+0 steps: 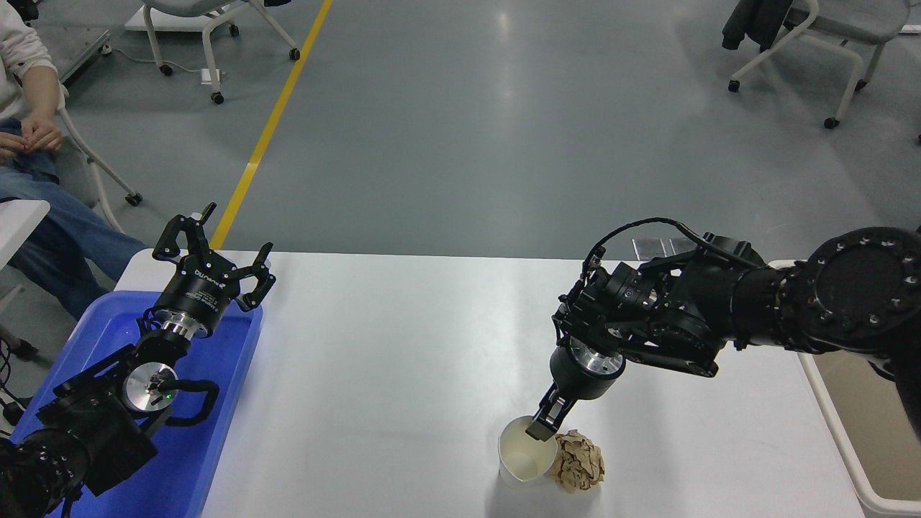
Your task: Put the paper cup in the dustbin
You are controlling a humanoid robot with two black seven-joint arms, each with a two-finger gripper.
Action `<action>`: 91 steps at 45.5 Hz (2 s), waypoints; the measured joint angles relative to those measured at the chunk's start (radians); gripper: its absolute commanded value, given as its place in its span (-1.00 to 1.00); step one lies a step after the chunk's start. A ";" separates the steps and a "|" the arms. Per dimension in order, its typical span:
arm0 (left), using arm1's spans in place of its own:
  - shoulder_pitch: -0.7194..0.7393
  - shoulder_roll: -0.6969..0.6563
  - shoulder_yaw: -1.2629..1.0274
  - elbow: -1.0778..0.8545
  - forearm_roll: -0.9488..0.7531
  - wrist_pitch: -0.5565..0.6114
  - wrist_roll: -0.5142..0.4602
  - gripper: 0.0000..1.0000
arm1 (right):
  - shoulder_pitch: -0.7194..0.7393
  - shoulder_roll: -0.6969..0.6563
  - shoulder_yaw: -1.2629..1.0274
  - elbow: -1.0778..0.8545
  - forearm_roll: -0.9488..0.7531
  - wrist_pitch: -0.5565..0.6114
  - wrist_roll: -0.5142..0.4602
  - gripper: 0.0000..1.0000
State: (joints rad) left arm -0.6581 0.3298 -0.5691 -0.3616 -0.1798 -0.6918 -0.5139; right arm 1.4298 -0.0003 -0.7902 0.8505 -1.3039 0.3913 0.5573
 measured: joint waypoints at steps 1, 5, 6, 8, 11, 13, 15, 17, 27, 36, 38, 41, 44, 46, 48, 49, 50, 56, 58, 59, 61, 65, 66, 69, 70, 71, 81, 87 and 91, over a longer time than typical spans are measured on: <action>0.000 0.000 0.000 0.000 0.000 0.000 0.000 1.00 | 0.000 0.000 0.000 -0.001 0.000 0.000 0.001 -1.00; 0.000 0.000 0.000 0.000 0.000 0.000 0.000 1.00 | 0.000 0.000 0.000 -0.007 0.000 0.000 0.012 -1.00; 0.000 0.000 0.000 0.000 0.000 0.000 0.000 1.00 | 0.000 0.000 0.000 -0.008 0.001 0.000 0.015 -1.00; 0.000 0.000 0.000 0.000 0.000 0.000 0.000 1.00 | 0.000 0.000 0.000 -0.011 0.001 0.000 0.020 -1.00; 0.000 0.000 0.000 0.000 0.000 0.000 0.000 1.00 | 0.000 0.000 0.000 -0.015 0.001 0.000 0.029 -1.00; 0.000 0.000 0.000 0.000 0.000 0.000 0.000 1.00 | 0.003 0.000 0.000 -0.016 0.001 0.000 0.035 -1.00; 0.000 0.000 0.000 0.000 0.000 0.000 0.000 1.00 | 0.004 0.000 0.001 -0.018 0.002 0.000 0.041 -1.00; 0.000 0.000 0.000 0.000 0.000 0.000 0.000 1.00 | 0.005 0.000 0.001 -0.019 0.003 0.000 0.044 -1.00; 0.000 0.000 0.000 0.000 0.000 0.000 0.000 1.00 | 0.015 0.000 0.011 -0.020 0.008 0.000 0.058 -1.00; 0.000 0.000 0.000 0.000 0.000 0.000 0.000 1.00 | 0.059 -0.029 0.040 -0.005 0.014 0.002 0.078 -1.00; 0.000 0.000 0.000 0.000 0.000 0.000 0.000 1.00 | 0.077 -0.043 0.049 0.001 0.015 0.004 0.085 -1.00; 0.000 0.000 0.000 0.000 0.000 0.000 0.000 1.00 | 0.106 -0.066 0.065 0.012 0.016 0.006 0.098 -1.00; 0.000 0.000 0.000 0.000 0.000 0.000 0.000 1.00 | 0.134 -0.091 0.080 0.025 0.017 0.007 0.109 -1.00; 0.000 0.000 0.000 0.000 0.000 0.000 0.000 1.00 | 0.159 -0.113 0.093 0.038 0.019 0.008 0.117 -1.00; 0.000 0.000 0.000 0.000 0.000 0.000 0.000 1.00 | 0.185 -0.136 0.104 0.054 0.027 0.009 0.122 -1.00; 0.000 0.000 0.000 0.000 0.000 0.000 0.000 1.00 | 0.194 -0.145 0.108 0.061 0.031 0.010 0.125 -1.00; 0.000 0.000 0.000 0.000 0.000 0.000 0.000 1.00 | 0.209 -0.159 0.114 0.069 0.040 0.010 0.127 -1.00; 0.000 0.000 0.000 0.000 0.000 0.000 0.000 1.00 | 0.279 -0.219 0.131 0.107 0.106 0.013 0.135 -1.00; 0.000 0.000 0.000 0.000 0.000 0.000 0.000 1.00 | 0.301 -0.240 0.135 0.117 0.135 0.018 0.138 -1.00; 0.000 0.000 0.000 0.000 0.000 0.000 0.000 1.00 | 0.309 -0.250 0.137 0.120 0.146 0.020 0.138 -1.00; 0.000 0.000 0.000 0.000 0.000 0.000 0.000 1.00 | 0.330 -0.272 0.141 0.128 0.171 0.027 0.139 -1.00; 0.000 0.000 0.000 0.000 0.000 0.000 0.000 1.00 | 0.358 -0.305 0.146 0.136 0.204 0.037 0.144 -1.00; 0.000 0.000 0.000 0.000 0.000 0.000 0.000 1.00 | 0.366 -0.316 0.148 0.139 0.212 0.040 0.145 -1.00; 0.000 0.000 0.000 0.000 0.000 0.000 0.000 1.00 | 0.383 -0.339 0.155 0.143 0.229 0.046 0.150 -1.00; 0.000 0.000 0.000 0.000 0.000 0.000 0.000 1.00 | 0.387 -0.346 0.157 0.144 0.233 0.048 0.151 -1.00; 0.000 0.000 0.000 0.000 0.000 0.000 0.000 1.00 | 0.391 -0.352 0.159 0.145 0.235 0.050 0.152 -1.00; 0.000 0.000 0.000 0.000 0.000 0.000 0.000 1.00 | 0.413 -0.406 0.187 0.141 0.260 0.067 0.159 -1.00; 0.000 0.000 0.000 0.000 0.000 0.000 0.000 1.00 | 0.398 -0.429 0.195 0.095 0.287 0.069 0.161 -1.00; 0.000 0.000 0.000 0.000 0.000 0.000 0.000 1.00 | 0.372 -0.438 0.198 0.029 0.324 0.071 0.161 -1.00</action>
State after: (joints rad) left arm -0.6581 0.3298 -0.5692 -0.3620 -0.1801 -0.6918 -0.5139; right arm 1.8023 -0.4381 -0.5919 0.8800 -0.9803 0.4625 0.7182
